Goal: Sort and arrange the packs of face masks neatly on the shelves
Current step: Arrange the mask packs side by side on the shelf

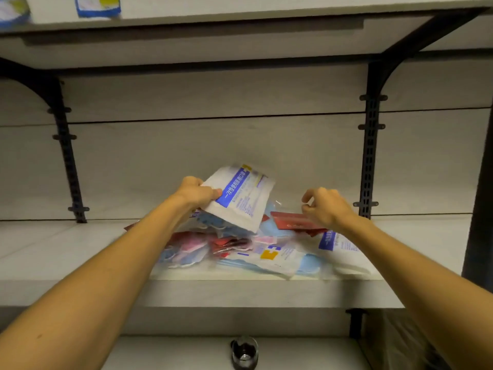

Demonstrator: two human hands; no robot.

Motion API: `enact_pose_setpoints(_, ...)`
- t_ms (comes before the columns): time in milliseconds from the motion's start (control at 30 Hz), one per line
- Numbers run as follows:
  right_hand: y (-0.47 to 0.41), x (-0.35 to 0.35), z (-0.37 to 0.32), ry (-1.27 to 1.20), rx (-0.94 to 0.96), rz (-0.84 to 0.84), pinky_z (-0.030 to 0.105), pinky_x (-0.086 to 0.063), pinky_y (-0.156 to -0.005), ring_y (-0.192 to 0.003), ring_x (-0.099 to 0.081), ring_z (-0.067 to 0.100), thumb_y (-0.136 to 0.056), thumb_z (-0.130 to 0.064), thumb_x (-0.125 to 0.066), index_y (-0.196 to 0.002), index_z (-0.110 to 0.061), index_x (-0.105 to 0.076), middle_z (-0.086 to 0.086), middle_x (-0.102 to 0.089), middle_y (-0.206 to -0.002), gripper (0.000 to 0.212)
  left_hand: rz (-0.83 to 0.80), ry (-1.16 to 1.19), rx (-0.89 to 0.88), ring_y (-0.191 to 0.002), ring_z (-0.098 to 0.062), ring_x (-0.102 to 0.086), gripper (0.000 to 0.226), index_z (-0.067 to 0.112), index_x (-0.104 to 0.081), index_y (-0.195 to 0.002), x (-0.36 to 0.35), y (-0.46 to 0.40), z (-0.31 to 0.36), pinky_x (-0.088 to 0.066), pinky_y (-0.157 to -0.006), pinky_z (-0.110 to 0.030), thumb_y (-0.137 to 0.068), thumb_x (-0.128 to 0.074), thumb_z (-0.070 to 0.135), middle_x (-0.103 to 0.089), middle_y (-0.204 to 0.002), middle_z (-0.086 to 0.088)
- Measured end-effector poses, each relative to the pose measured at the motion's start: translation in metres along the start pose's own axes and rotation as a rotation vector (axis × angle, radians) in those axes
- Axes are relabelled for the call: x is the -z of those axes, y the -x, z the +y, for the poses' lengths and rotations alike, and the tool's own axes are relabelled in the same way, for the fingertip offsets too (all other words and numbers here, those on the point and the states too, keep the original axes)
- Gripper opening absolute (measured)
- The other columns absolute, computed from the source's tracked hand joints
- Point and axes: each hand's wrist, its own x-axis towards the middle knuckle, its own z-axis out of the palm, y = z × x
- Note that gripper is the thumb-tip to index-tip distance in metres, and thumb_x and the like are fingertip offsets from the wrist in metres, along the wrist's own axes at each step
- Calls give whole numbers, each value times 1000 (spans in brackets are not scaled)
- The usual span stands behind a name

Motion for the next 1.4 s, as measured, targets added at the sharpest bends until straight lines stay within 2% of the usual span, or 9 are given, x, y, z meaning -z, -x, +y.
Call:
enact_pose_setpoints(67,-3,-11,-13,-36,-5,-3,42,-53,-85,-96,-62,32,-88,-30,-58,-108,-18,-66,14,-66,-110,25,103,75,11,-70,-22,-59,25,5,-58,-89,19,-3,-14,-45,-56,-30,-83,-72,23,-63,-97,-17)
enact_pose_setpoints(200,-7,-34,-40,-91,-51,-27,33,-49,-72,-85,-60,32,-88,-30,-62,-94,-11,-72,13,-67,-93,23,226,52,25,-54,-14,-44,27,14,-50,-72,58,-10,-39,-31,-46,-26,-83,-71,26,-57,-83,-9)
enact_pose_setpoints(333,-13,-53,-68,-142,-85,-61,39,-54,-72,-74,-62,28,-86,-33,-62,-85,-4,-74,12,-68,-82,31,247,82,65,-70,-21,-54,22,16,-55,-76,86,-18,-63,-35,-52,-23,-83,-70,30,-64,-90,-8)
enact_pose_setpoints(533,-17,-72,-115,-144,-154,-58,33,-49,-63,-68,-57,30,-87,-55,-58,-59,-9,-48,10,-56,-64,55,231,132,28,-83,-23,-59,20,14,-55,-95,111,-28,-89,-45,-70,-28,-86,-68,26,-63,-98,-6)
enact_pose_setpoints(767,-14,-99,-137,-91,-268,-97,35,-49,-75,-100,-61,32,-74,-56,-72,-101,-9,-56,9,-62,-105,56,168,94,37,-95,-29,-63,21,14,-54,-102,133,-37,-119,-53,-82,-37,-88,-67,24,-63,-103,-9)
enact_pose_setpoints(900,-18,-96,-135,-206,-382,-54,32,-46,-71,-85,-59,30,-72,-42,-79,-86,-11,-56,11,-61,-91,41,157,104,31,-96,-28,-62,20,14,-53,-99,137,-41,-127,-51,-84,-35,-88,-67,25,-62,-101,-8)
enact_pose_setpoints(1000,-16,-87,-130,-294,-390,32,32,-46,-77,-94,-60,32,-76,-35,-78,-94,-16,-54,9,-60,-95,36,134,126,20,-86,-26,-60,20,12,-55,-96,135,-43,-133,-47,-74,-30,-87,-67,24,-63,-98,-8)
enact_pose_setpoints(1200,-12,-82,-107,-511,-472,191,44,-52,-79,-91,-65,39,-74,-44,-78,-82,-8,-53,21,-66,-97,45,105,215,-1,-72,-20,-59,17,11,-58,-95,122,-40,-139,-47,-59,-25,-86,-69,21,-63,-89,-6)
enact_pose_setpoints(1400,10,-69,-98,-577,-681,25,31,-46,-50,-55,-51,26,-78,-15,-73,-81,-1,-55,15,-54,-71,24,82,265,26,-92,-32,-66,20,7,-61,-97,116,-24,-142,-54,-85,-42,-85,-70,20,-68,-100,-13)
